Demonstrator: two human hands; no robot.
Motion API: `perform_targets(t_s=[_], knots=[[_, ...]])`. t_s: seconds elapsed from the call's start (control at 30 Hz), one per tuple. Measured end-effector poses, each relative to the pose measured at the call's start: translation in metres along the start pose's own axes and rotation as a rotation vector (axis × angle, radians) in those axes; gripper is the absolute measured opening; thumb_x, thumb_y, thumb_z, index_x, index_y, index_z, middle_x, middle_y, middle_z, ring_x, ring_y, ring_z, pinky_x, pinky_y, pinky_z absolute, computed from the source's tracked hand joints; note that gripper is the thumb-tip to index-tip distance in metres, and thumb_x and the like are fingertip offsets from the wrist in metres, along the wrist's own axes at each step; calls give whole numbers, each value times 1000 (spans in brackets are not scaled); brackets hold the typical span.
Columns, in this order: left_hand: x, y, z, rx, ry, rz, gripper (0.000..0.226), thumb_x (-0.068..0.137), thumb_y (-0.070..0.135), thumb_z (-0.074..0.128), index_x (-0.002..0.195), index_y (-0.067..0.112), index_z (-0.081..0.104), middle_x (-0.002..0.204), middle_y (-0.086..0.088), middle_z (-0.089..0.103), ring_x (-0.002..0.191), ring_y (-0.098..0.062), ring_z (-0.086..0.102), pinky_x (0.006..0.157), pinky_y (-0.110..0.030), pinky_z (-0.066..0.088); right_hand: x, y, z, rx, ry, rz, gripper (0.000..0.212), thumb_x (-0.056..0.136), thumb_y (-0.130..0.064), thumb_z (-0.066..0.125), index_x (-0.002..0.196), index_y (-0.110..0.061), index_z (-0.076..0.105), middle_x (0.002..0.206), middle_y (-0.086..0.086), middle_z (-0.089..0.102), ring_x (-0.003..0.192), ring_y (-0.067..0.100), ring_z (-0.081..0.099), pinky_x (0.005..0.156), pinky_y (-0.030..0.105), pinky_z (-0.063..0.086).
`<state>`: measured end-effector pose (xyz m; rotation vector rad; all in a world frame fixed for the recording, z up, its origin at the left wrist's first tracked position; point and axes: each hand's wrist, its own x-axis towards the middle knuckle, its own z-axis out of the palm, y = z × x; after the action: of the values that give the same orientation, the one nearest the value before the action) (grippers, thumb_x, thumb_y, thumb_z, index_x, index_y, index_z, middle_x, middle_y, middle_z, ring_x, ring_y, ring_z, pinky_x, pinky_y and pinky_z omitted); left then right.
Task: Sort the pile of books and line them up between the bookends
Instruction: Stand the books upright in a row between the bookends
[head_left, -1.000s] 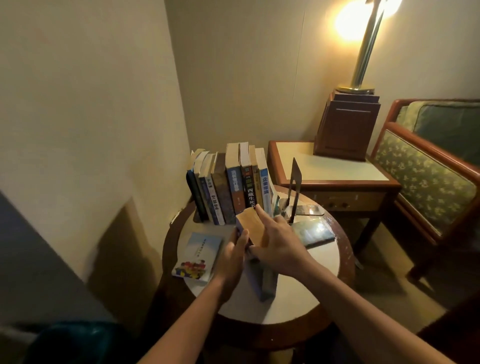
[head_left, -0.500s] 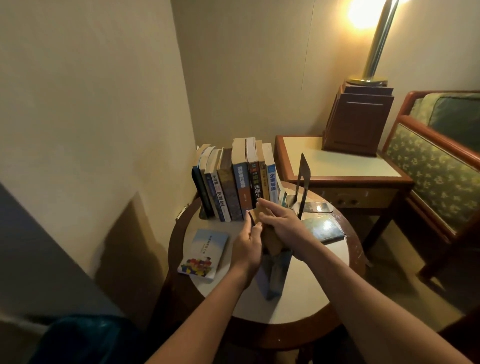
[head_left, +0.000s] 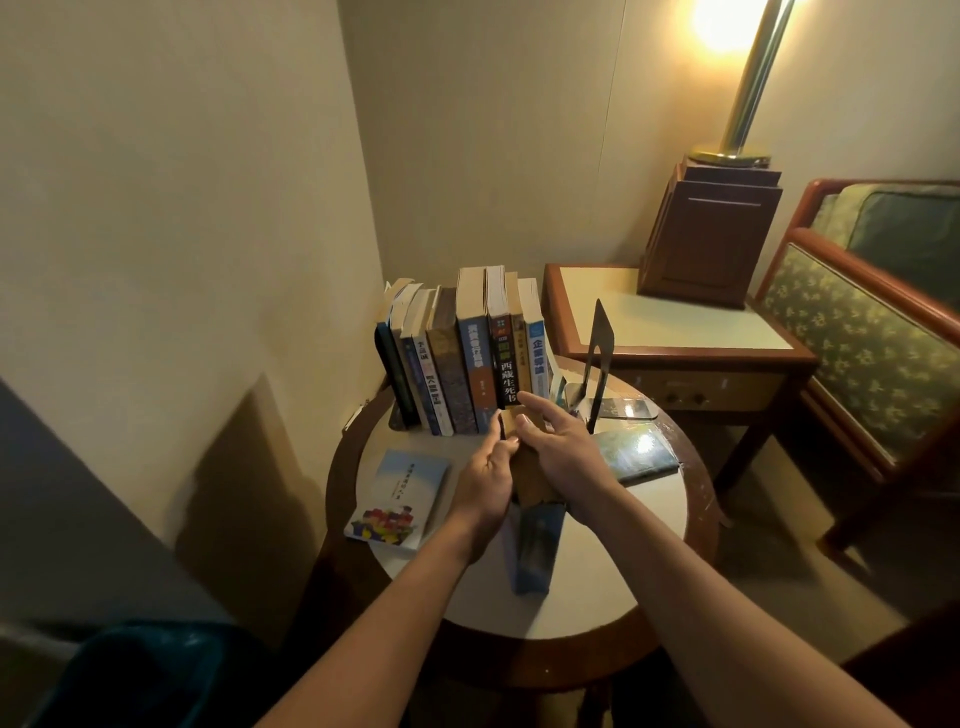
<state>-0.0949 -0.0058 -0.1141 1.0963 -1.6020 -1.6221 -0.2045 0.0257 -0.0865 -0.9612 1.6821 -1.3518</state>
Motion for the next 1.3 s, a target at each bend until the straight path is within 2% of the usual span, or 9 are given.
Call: perform_targets(t_s=[0.1,0.23,0.37,0.5,0.7,0.9,1.07,1.17,1.3], knots=[[0,0,0,-6,-25,-7,50,109,35,30,157,37,18,155,-7,41,120,-14,47,95,-30,51,2,2,2,-28,32,-21,34,102,-34,55,136,-35,57,135,-3,51,119,20,55,96,46,56],[-2,-1,1,3,-47,-5,50,109,36,28,157,37,17,154,-5,41,120,-11,44,78,-16,47,1,3,2,-25,60,-27,32,102,-35,55,134,-36,57,135,-2,54,118,19,56,97,46,55],[-1,-2,2,-3,-34,-9,49,109,36,29,157,38,18,152,-7,44,120,-13,47,85,-22,50,3,4,2,-8,54,-13,40,102,-33,55,142,-34,49,138,-2,52,121,20,55,101,46,53],[-1,-3,1,16,-41,-10,48,109,37,27,157,38,19,148,-6,47,115,-12,49,73,-16,48,1,3,2,-12,55,-12,54,104,-31,51,155,-31,32,130,-10,42,122,16,47,107,44,47],[-4,-2,3,25,-42,-10,48,109,37,30,156,38,21,135,3,50,107,-6,51,65,-7,46,2,1,-1,-54,46,27,60,103,-36,53,157,-32,29,153,3,39,131,24,47,108,50,47],[-9,-13,-8,-30,-72,-17,42,103,56,29,143,48,38,133,10,49,114,-5,46,96,-32,41,-20,-7,-6,-215,-70,29,82,96,-49,58,159,-41,7,158,3,30,135,28,42,105,52,48],[-6,-32,-27,76,15,-39,57,100,64,29,151,39,36,157,3,39,141,-19,39,116,-50,33,-44,-18,4,-553,-111,-78,92,93,-43,66,157,-46,1,163,7,23,145,33,31,113,50,38],[-4,-40,-37,158,88,-39,55,104,58,28,151,32,38,157,5,40,144,-19,37,117,-42,30,-50,-18,12,-746,-131,-31,78,99,-34,57,156,-52,6,158,11,20,141,37,34,110,47,41],[-1,-53,-56,349,128,-51,53,105,50,30,152,26,40,153,0,47,141,-22,42,112,-36,32,-47,-14,17,-873,-104,-29,49,104,-32,41,149,-51,35,145,10,32,122,33,50,99,44,51]])
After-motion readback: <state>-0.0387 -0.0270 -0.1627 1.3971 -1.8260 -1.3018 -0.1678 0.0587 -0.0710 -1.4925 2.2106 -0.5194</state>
